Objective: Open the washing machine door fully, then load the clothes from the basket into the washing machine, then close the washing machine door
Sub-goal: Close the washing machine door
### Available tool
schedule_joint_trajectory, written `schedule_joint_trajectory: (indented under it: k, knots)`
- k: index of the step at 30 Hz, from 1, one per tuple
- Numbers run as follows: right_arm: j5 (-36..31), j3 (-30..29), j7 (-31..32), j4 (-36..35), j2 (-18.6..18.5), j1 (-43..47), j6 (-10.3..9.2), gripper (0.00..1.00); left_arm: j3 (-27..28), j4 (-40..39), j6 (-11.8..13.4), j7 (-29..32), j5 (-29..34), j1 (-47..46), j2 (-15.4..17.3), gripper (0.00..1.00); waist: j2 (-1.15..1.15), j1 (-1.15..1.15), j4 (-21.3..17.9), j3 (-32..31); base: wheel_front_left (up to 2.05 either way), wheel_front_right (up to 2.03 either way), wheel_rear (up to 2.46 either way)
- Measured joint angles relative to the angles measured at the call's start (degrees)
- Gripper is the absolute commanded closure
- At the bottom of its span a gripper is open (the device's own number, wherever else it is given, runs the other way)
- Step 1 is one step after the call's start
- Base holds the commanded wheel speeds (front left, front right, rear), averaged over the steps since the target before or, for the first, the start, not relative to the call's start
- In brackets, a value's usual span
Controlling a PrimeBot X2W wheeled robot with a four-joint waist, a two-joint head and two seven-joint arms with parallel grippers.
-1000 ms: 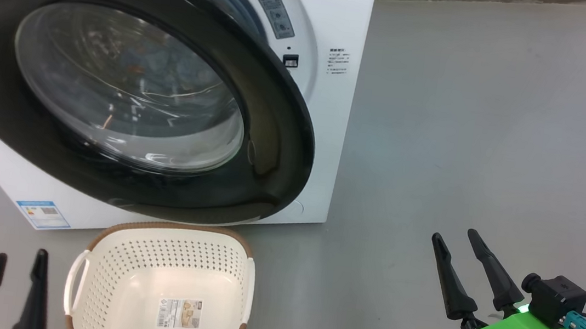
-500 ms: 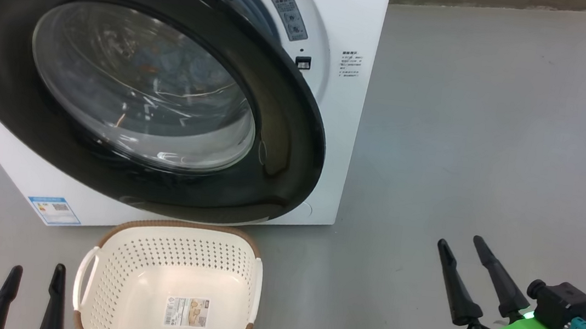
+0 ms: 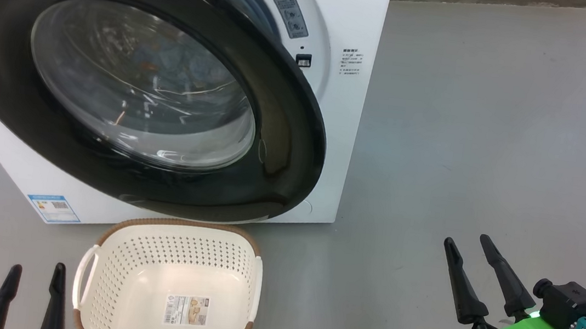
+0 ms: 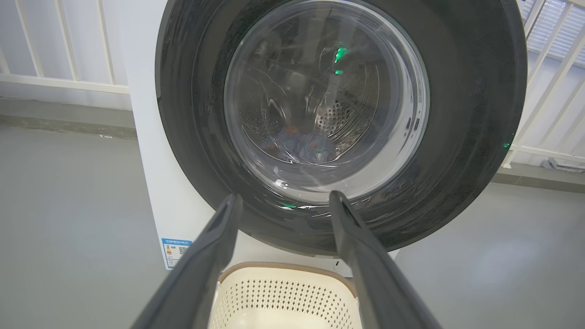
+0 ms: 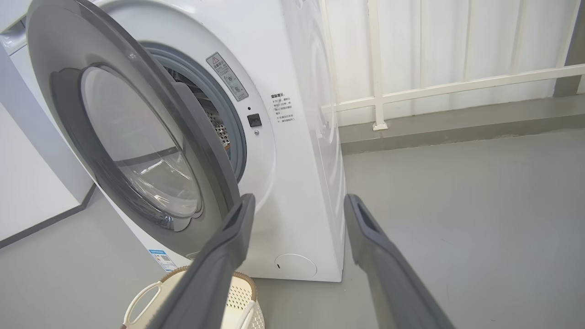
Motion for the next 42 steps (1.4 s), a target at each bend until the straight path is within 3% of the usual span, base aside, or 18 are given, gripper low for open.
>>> schedule_joint_trajectory:
  k: [42]
  knots:
    - [0.00,0.21,0.00,-0.01,-0.41,-0.08,0.00,0.00,0.92,0.02,-0.66,-0.01,1.99,-0.03,-1.49,0.00,0.00,0.00,1.11,-0.12,0.00,0.00,0.00]
